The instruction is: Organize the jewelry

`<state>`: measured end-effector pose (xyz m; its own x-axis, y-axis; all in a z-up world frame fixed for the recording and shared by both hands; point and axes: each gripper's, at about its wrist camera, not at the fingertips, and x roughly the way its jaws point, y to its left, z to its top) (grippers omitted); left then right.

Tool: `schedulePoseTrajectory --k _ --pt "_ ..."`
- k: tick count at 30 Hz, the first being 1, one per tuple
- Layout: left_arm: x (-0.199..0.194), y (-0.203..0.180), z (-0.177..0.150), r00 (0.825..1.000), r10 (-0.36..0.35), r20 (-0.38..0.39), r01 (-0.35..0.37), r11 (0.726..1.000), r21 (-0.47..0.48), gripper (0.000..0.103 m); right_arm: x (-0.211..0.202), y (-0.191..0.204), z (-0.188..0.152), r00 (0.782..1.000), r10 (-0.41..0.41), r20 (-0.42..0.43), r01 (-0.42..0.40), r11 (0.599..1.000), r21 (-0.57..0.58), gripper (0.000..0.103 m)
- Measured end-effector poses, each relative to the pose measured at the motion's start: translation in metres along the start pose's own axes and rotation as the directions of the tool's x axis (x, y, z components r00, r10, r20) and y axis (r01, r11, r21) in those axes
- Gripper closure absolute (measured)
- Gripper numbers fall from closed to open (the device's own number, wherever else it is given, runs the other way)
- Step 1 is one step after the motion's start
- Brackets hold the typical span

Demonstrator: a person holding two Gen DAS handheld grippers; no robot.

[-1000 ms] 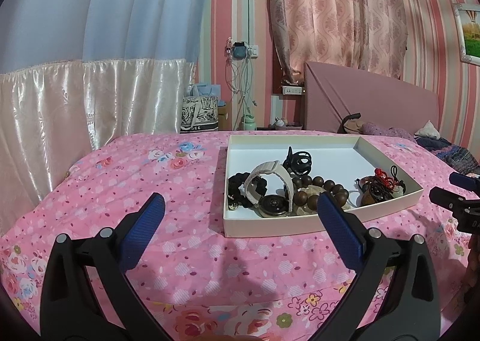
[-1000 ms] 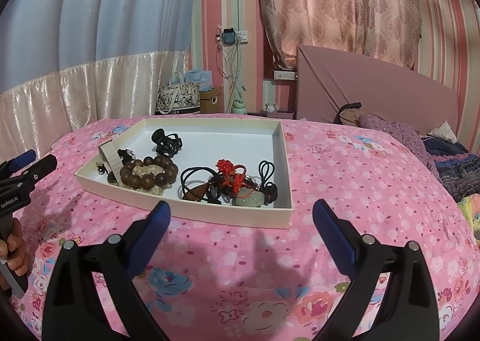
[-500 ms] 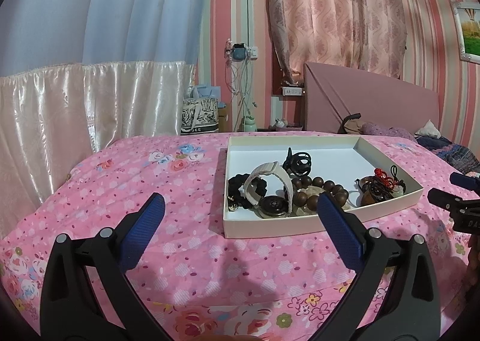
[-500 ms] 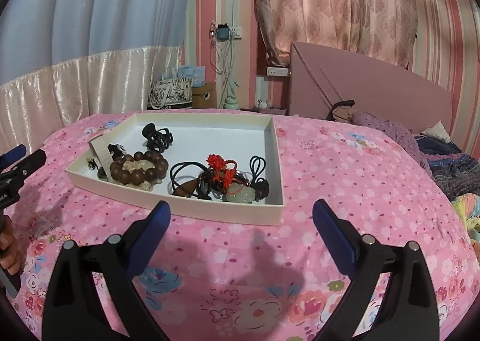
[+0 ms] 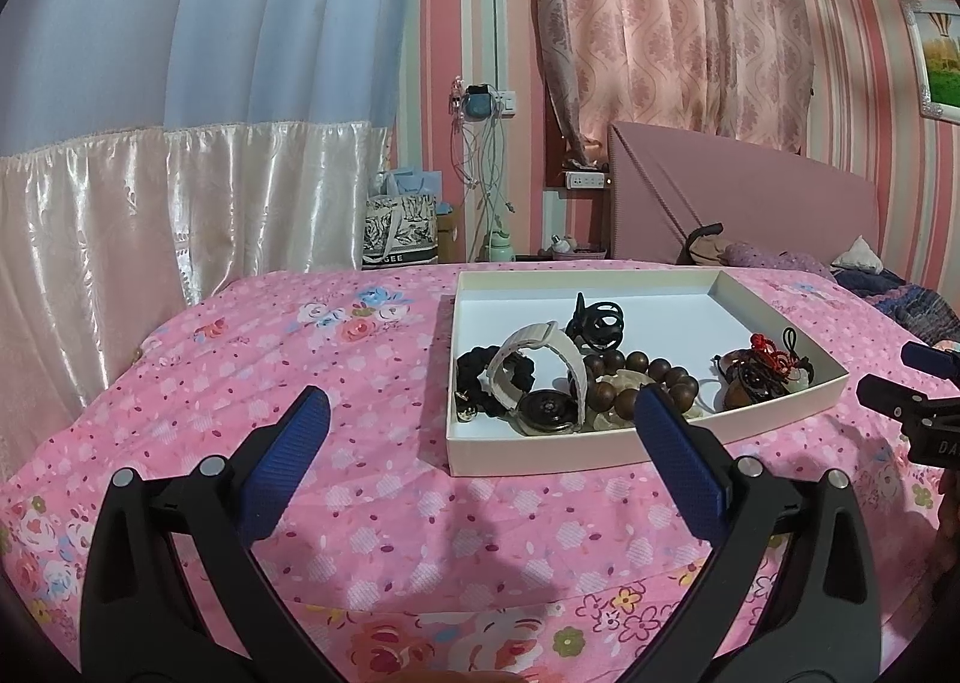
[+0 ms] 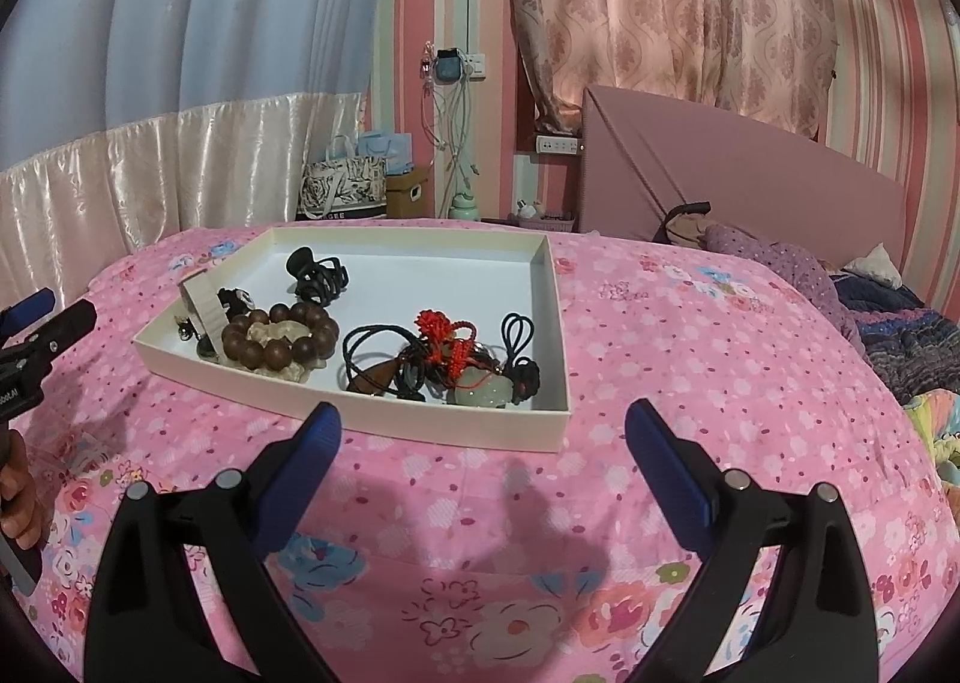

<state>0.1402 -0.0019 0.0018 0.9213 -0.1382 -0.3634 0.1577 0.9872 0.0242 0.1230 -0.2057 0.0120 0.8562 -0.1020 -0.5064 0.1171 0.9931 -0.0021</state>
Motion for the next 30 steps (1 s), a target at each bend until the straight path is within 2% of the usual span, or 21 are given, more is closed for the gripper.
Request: schedulePoseTrajectory --k 30 --pt "0.0007 0.0004 0.0003 1.0 0.007 -0.007 -0.007 1.0 0.002 0.003 0.001 0.0013 -0.0008 1.0 0.0 -0.001 0.0 1.0 -0.004 0.008"
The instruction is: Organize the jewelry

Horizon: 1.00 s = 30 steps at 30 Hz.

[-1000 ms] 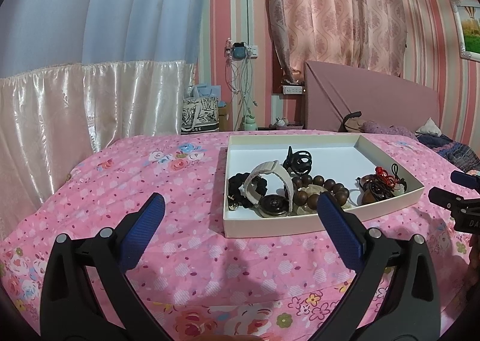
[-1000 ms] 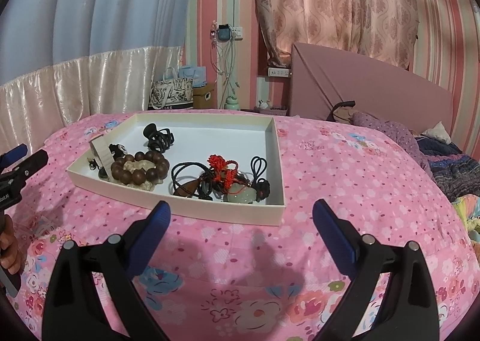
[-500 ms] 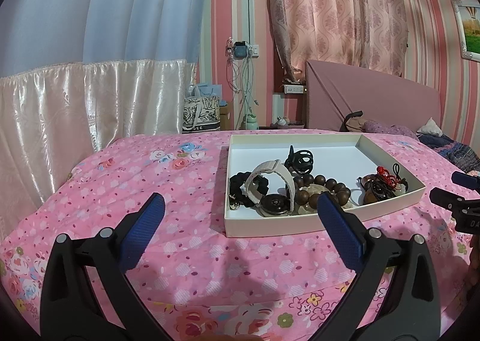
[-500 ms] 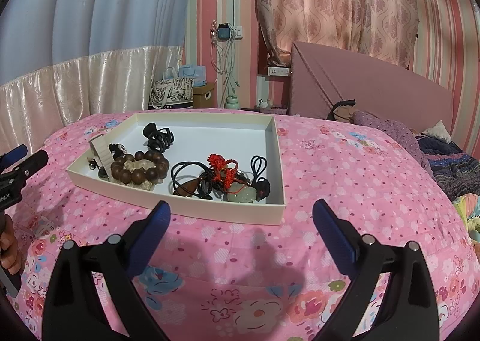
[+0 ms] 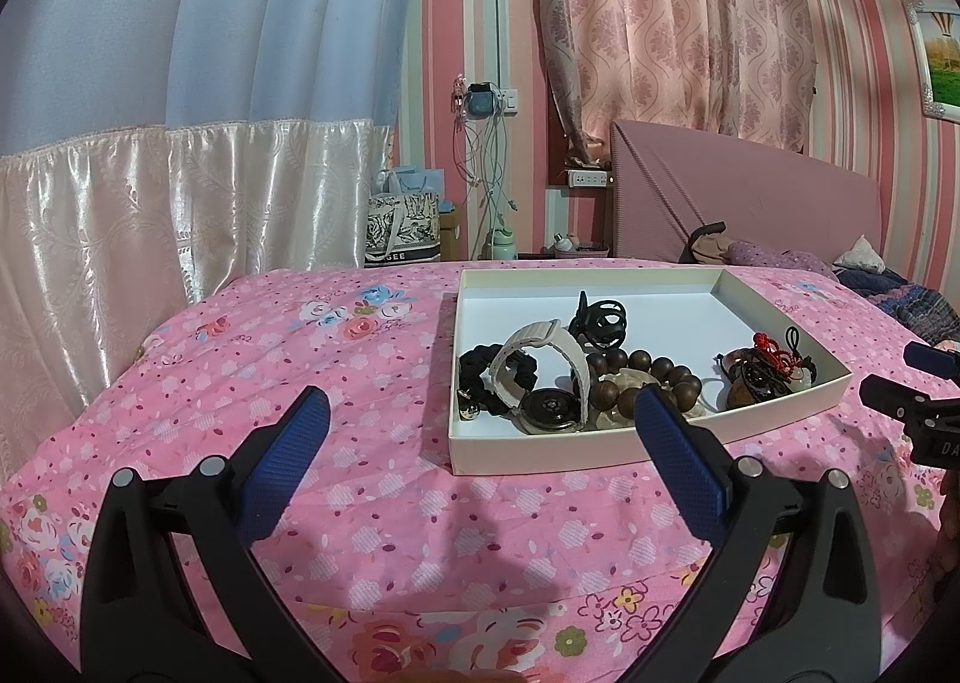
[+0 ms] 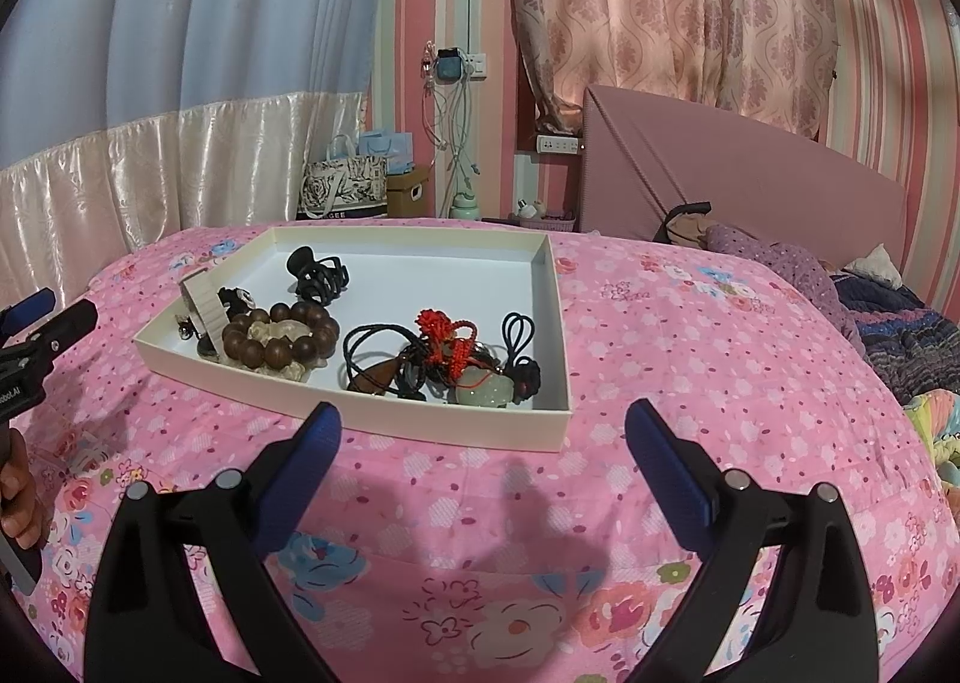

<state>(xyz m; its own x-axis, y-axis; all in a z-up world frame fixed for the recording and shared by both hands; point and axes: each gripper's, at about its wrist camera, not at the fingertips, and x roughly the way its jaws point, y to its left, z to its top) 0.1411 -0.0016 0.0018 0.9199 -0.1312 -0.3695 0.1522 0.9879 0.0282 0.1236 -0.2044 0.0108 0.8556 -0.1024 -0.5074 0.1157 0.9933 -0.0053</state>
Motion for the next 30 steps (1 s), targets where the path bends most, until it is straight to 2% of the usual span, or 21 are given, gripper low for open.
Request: schedulePoseTrajectory --k 30 --pt "0.0003 -0.003 0.0004 1.0 0.005 -0.004 -0.005 1.0 0.006 0.003 -0.0033 -0.0023 0.0015 1.0 -0.003 0.004 0.003 1.0 -0.002 0.008"
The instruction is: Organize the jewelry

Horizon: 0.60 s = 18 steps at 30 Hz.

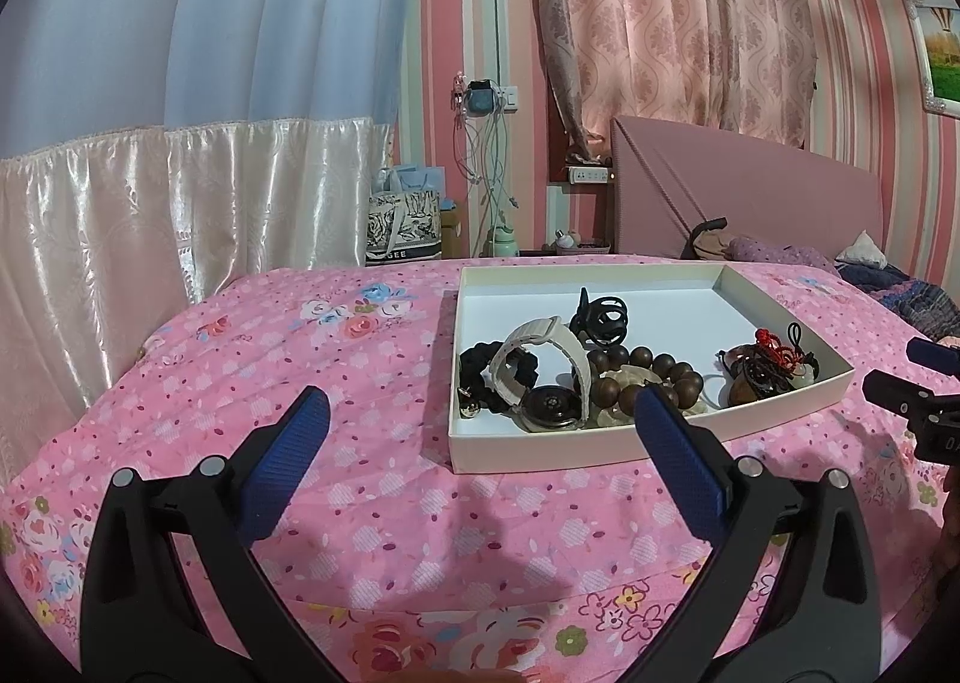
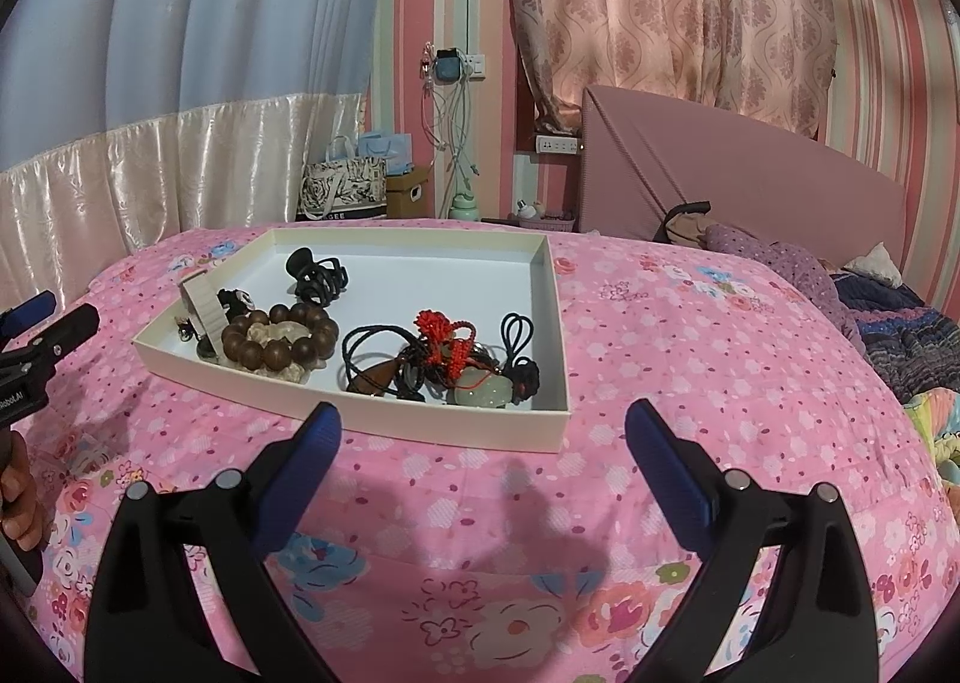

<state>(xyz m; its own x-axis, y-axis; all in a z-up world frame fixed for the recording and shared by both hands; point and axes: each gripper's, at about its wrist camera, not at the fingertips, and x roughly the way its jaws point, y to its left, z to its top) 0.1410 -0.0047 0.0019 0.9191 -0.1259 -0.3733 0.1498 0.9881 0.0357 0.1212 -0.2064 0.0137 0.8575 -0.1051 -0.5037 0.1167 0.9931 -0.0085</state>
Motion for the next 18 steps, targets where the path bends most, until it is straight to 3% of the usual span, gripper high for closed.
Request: schedulePoseTrajectory --k 18 --pt "0.0002 -0.0008 0.0012 1.0 0.009 -0.011 -0.009 1.0 0.002 0.003 0.0 0.0007 0.0001 1.0 -0.009 0.003 0.009 1.0 -0.001 0.008"
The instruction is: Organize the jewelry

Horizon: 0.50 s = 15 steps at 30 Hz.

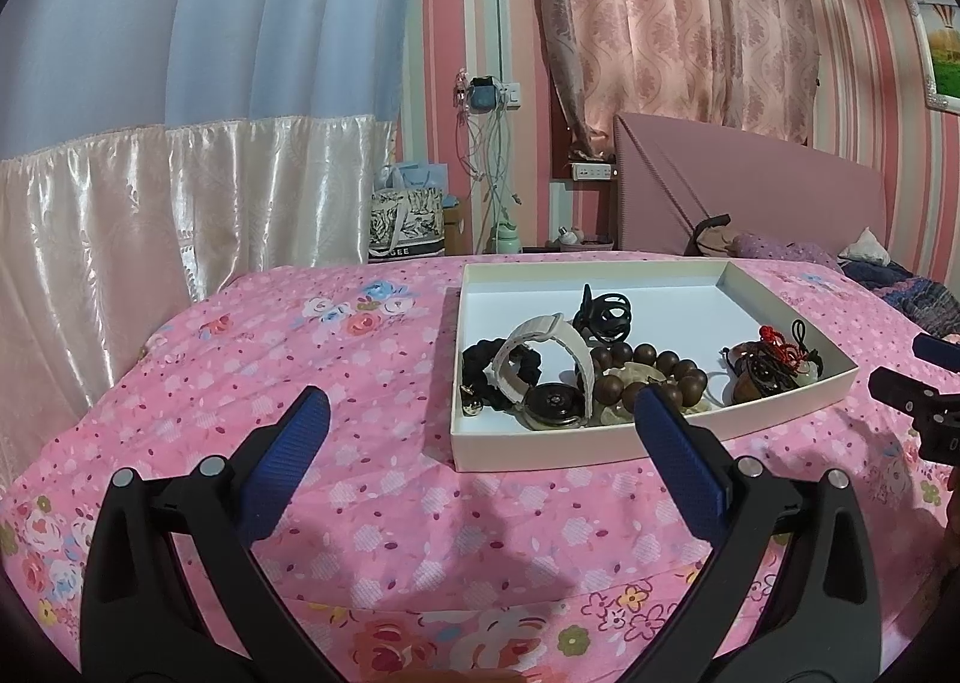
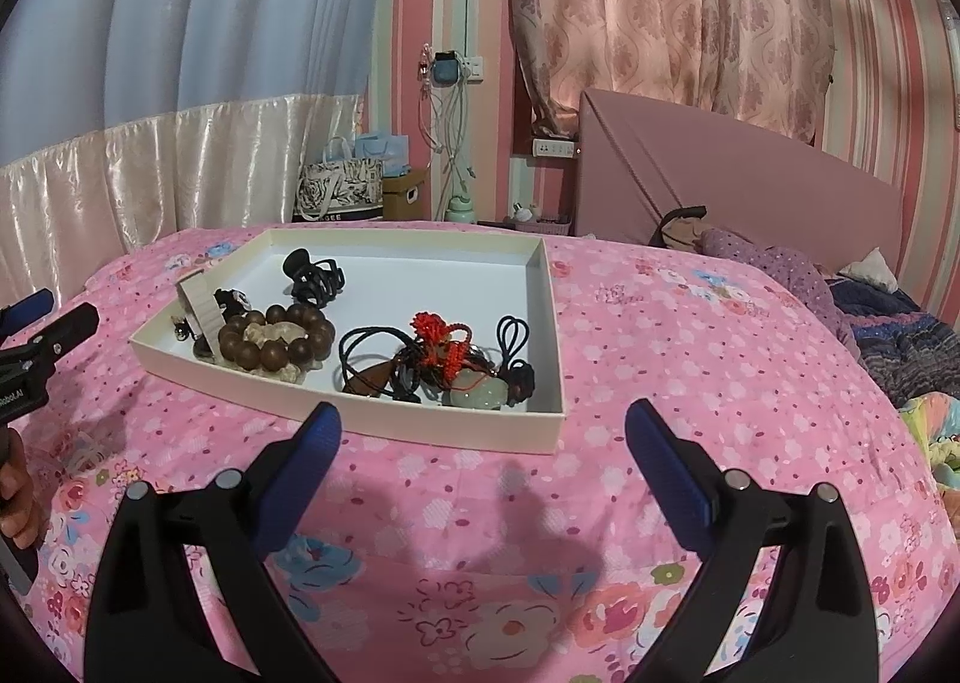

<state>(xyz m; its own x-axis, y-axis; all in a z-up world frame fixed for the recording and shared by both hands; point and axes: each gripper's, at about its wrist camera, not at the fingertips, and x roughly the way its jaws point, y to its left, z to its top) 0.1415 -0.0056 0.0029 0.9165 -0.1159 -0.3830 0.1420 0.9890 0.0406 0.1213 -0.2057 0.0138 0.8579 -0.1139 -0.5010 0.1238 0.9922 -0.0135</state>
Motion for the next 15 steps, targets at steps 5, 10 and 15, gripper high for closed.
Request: schedulePoseTrajectory --k 5,10,15 --pt "0.0 0.0035 0.0002 1.0 0.002 0.003 -0.002 1.0 -0.017 0.003 0.001 -0.0002 -0.0002 1.0 0.001 0.002 -0.001 1.0 -0.005 0.007" --pt "0.0009 0.0043 0.0001 1.0 0.005 0.002 -0.005 1.0 -0.024 0.003 0.002 -0.0011 -0.0009 1.0 0.003 -0.007 -0.003 1.0 -0.001 0.007" --pt "0.0006 0.0038 -0.0002 1.0 0.005 0.0 -0.005 1.0 -0.021 0.003 0.003 -0.004 -0.0016 1.0 0.006 -0.013 -0.006 1.0 0.008 0.007"
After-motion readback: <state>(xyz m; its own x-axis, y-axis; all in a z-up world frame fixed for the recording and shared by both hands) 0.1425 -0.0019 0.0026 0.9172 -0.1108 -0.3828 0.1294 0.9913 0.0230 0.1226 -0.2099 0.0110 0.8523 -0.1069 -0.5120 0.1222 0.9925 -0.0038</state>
